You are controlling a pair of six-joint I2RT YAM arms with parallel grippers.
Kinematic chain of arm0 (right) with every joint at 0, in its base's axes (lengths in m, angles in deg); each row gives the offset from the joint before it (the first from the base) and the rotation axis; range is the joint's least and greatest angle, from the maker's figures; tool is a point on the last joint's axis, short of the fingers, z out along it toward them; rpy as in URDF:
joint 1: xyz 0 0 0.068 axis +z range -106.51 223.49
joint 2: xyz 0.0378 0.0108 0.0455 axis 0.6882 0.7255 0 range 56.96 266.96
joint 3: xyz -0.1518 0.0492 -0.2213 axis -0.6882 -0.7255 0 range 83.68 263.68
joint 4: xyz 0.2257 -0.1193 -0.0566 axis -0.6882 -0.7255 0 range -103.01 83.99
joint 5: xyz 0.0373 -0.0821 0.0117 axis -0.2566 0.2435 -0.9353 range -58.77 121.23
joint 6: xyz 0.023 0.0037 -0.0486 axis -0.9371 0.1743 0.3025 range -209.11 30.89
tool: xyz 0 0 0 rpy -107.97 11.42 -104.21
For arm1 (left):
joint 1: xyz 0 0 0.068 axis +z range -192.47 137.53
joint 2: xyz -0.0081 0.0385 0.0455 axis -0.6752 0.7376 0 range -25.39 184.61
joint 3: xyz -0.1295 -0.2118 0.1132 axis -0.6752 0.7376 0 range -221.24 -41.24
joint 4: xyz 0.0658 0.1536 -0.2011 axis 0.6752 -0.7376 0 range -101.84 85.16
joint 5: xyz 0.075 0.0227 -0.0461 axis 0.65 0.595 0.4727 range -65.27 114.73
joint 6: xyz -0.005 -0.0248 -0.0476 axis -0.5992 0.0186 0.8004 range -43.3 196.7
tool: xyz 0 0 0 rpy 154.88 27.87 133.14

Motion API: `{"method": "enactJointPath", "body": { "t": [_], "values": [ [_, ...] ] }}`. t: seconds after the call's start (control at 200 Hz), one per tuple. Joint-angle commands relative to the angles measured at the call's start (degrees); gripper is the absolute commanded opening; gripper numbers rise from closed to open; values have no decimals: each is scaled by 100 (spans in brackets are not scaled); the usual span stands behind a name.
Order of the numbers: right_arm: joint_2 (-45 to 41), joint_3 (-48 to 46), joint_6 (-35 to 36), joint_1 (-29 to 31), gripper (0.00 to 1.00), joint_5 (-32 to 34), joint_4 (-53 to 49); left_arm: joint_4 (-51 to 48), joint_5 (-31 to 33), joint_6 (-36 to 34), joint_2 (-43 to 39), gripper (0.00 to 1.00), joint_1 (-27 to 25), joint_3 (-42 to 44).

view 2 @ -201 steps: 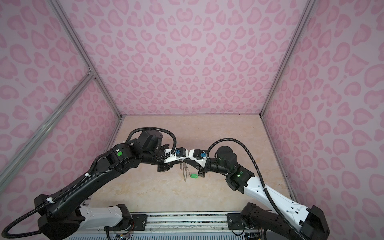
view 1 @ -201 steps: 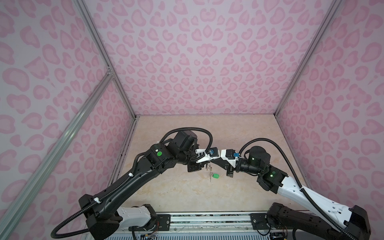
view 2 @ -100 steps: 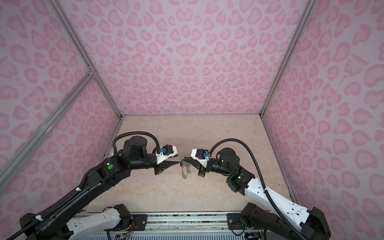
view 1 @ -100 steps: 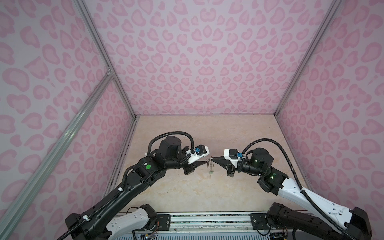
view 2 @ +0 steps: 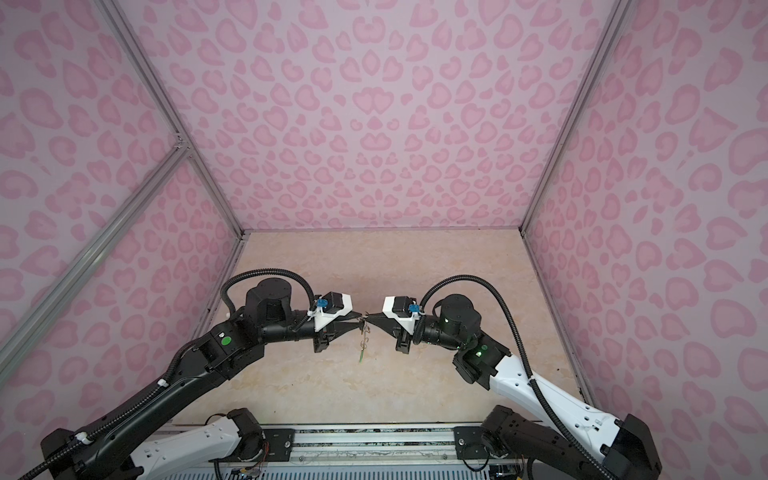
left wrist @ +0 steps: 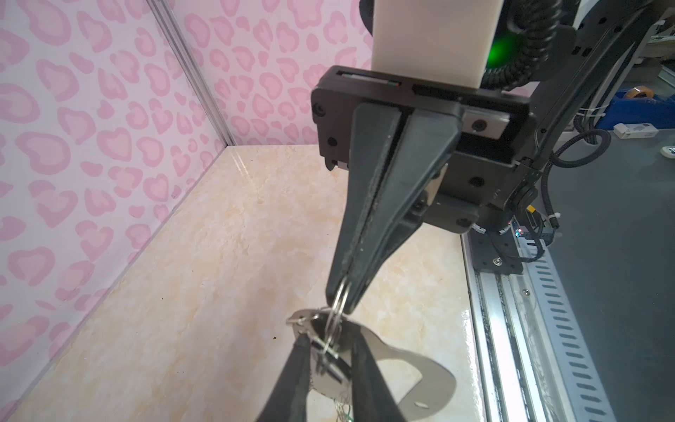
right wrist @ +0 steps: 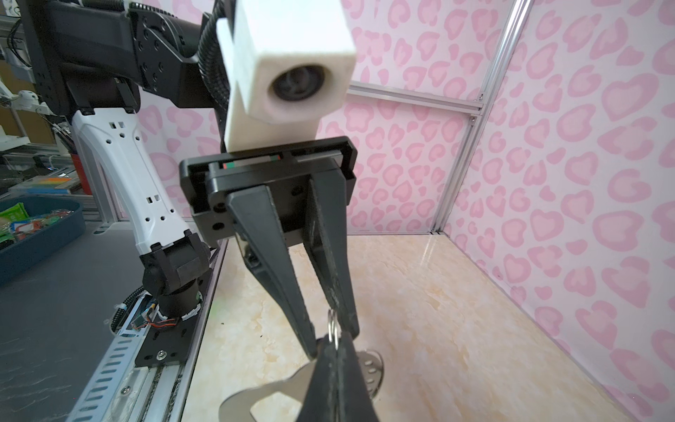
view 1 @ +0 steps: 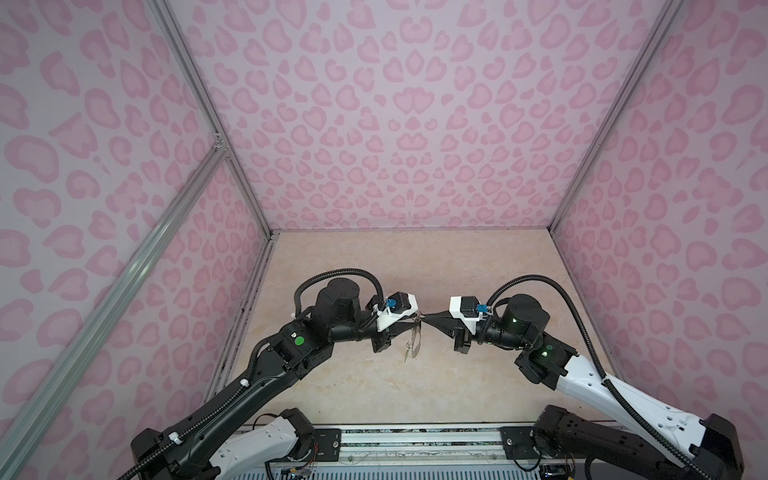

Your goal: Put the keys on the keyring

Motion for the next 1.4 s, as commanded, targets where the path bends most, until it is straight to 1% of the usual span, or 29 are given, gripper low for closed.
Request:
{"method": "enactJointPath", "body": {
  "t": [0.0, 0.14, 0.265, 0.32, 0.385, 0.465, 0.495, 0.52, 0.56, 0.64, 0.715, 0.825, 0.9, 1.025, 1.06, 1.16, 1.395],
  "values": [
    [-3, 23, -36, -5, 0, -77, 121, 356, -115, 55, -37, 19, 2, 39],
    [32, 92, -54, 0, 0, -186, 5, 384, -157, 54, -54, 16, 5, 35],
    [24, 87, -54, -5, 0, -199, -10, 339, -229, 30, -32, 10, 5, -22],
    [30, 90, -62, -4, 0, -200, -26, 305, -238, -25, -28, 9, 4, -51],
    [54, 145, -51, -5, 0, -217, -170, 196, -284, -131, -13, 3, 7, -109],
    [69, 238, -19, 2, 0, -91, -449, 27, -258, -213, 22, 3, 0, -213],
    [47, 253, 17, 0, 8, 10, -557, -54, -229, -253, 40, 3, -4, -264],
    [15, 266, 69, -3, 18, 125, -667, -138, -182, -288, 56, 3, -4, -320],
    [-51, 274, 133, -4, 26, 356, -810, -298, -30, -340, 113, 3, -30, -432],
    [-188, 320, 320, -2, 31, 758, -1151, -860, 425, -497, 314, 3, -118, -762],
    [-255, 441, 503, 26, 33, 976, -1485, -1445, 903, -660, 578, 3, -238, -1140],
    [-308, 547, 705, 149, 33, 1283, -1708, -2016, 1257, -826, 902, 3, -382, -1578],
    [-334, 545, 787, 244, 33, 1451, -1661, -2217, 1291, -865, 1057, 3, -428, -1789],
    [-338, 569, 992, 392, 29, 1665, -1630, -2471, 1268, -902, 1277, 3, -484, -2004],
    [-321, 587, 1046, 420, 28, 1739, -1673, -2516, 1248, -903, 1321, 3, -504, -2214],
    [-267, 629, 1150, 483, 25, 1876, -1785, -2583, 1223, -894, 1391, 3, -527, -2302],
    [-209, 580, 1234, 584, 21, 2053, -1668, -2688, 1115, -898, 1473, 3, -571, -2355]
  ]
}}
